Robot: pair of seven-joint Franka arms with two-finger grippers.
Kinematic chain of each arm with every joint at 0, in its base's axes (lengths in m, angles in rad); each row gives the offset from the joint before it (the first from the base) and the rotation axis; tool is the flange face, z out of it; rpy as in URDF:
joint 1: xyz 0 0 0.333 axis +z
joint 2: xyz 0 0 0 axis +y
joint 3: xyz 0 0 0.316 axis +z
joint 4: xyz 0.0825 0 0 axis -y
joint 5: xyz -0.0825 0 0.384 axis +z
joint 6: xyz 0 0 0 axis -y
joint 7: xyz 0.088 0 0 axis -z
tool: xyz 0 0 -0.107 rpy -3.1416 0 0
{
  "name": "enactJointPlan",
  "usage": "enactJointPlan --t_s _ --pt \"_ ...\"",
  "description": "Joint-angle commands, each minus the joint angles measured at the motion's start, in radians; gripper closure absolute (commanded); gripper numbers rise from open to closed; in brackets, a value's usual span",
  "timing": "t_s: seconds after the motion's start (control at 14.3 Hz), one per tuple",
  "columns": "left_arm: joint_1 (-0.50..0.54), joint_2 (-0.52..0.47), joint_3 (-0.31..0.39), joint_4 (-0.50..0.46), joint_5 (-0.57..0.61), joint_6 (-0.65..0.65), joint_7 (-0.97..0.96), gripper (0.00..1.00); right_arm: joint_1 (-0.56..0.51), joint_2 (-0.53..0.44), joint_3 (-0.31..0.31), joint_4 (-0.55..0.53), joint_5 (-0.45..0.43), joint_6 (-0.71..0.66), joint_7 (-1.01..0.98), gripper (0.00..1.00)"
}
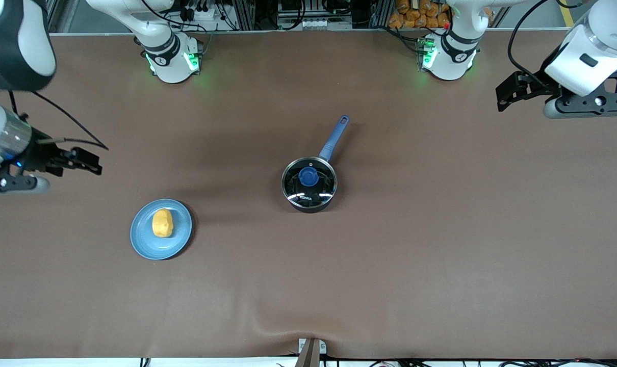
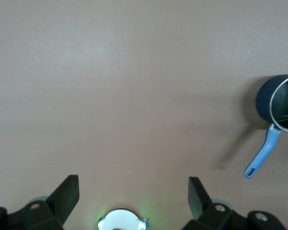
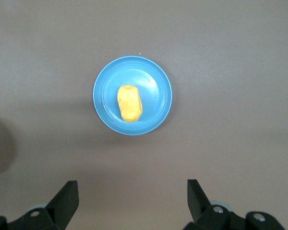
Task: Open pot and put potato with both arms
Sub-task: 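Move the right gripper toward the plate while the left gripper reaches the pot, then grasp the lid knob with the left gripper while the right gripper grasps the potato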
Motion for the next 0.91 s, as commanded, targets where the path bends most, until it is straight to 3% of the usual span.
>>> enactJointPlan --t_s 0.0,0.49,0.7,0.84 --pt "-0.086 0.085 -0.002 0.075 -0.004 0.01 -0.107 0.0 -0.006 0.022 0.01 -0.036 0.016 0.068 0.007 0.0" --pt "-0.402 0.35 0.004 0.149 0.002 0.275 -0.671 0.0 -0.001 0.135 0.013 -0.106 0.016 0.259 0.007 0.0" --pt "-0.539 0.528 0.028 0.27 0.074 0.347 -0.865 0.0 0.011 0.153 0.014 -0.203 0.018 0.418 0.009 0.0" --pt "-0.605 0.595 0.054 0.291 0.087 0.413 -0.928 0.0 0.02 0.186 0.015 -0.232 0.018 0.483 0.009 0.0"
